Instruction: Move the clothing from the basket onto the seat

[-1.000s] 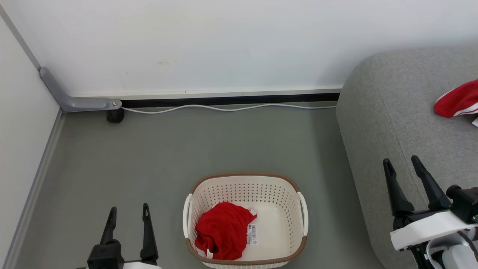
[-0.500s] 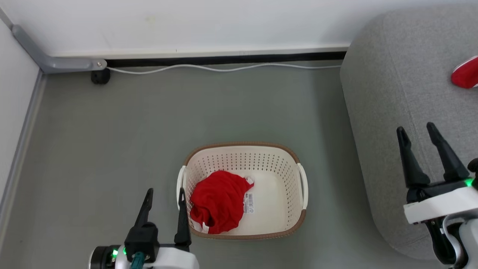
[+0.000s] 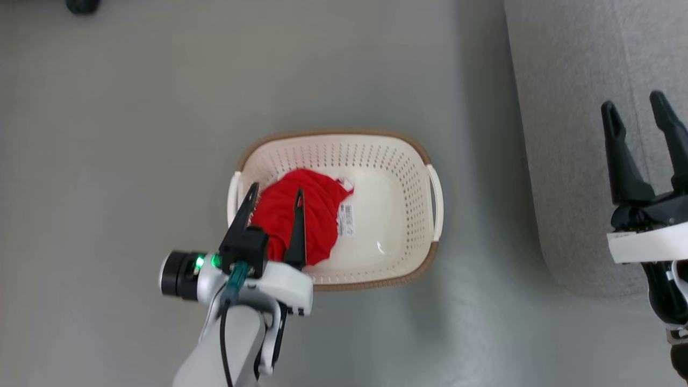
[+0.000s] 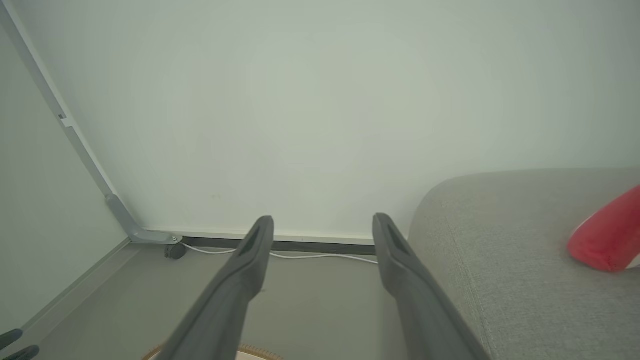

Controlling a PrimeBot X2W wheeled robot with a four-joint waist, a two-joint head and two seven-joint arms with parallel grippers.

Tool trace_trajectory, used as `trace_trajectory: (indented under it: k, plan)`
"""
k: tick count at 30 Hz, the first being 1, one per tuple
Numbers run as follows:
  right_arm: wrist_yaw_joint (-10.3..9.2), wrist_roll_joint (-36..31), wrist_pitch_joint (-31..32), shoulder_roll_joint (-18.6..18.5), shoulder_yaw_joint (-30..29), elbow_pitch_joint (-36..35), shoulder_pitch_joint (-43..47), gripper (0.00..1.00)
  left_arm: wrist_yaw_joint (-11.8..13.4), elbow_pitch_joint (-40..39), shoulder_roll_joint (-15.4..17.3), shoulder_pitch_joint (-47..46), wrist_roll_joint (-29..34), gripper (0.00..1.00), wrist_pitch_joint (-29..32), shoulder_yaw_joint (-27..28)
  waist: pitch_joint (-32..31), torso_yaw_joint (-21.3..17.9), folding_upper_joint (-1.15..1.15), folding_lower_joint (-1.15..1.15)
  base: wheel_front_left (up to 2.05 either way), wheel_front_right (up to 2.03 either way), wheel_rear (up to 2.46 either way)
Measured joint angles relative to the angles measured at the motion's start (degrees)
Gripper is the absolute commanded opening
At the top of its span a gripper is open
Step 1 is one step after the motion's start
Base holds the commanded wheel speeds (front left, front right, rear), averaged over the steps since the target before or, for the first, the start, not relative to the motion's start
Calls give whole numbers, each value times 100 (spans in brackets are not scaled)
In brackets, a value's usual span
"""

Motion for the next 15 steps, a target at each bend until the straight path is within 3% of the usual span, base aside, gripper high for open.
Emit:
trace_trajectory:
  k: [8, 15]
  plan:
    - [0, 200, 0, -101, 80, -210, -322, 100, -56, 982, -12, -1193, -168, 100, -1, -400, 794, -215, 0, 0, 0, 0, 0]
    - [0, 296, 0, -105, 192, -321, -522, 100, -309, 2553, -22, -2034, -374, 100, 0, -949, 1322, -411, 0, 0, 0, 0, 0]
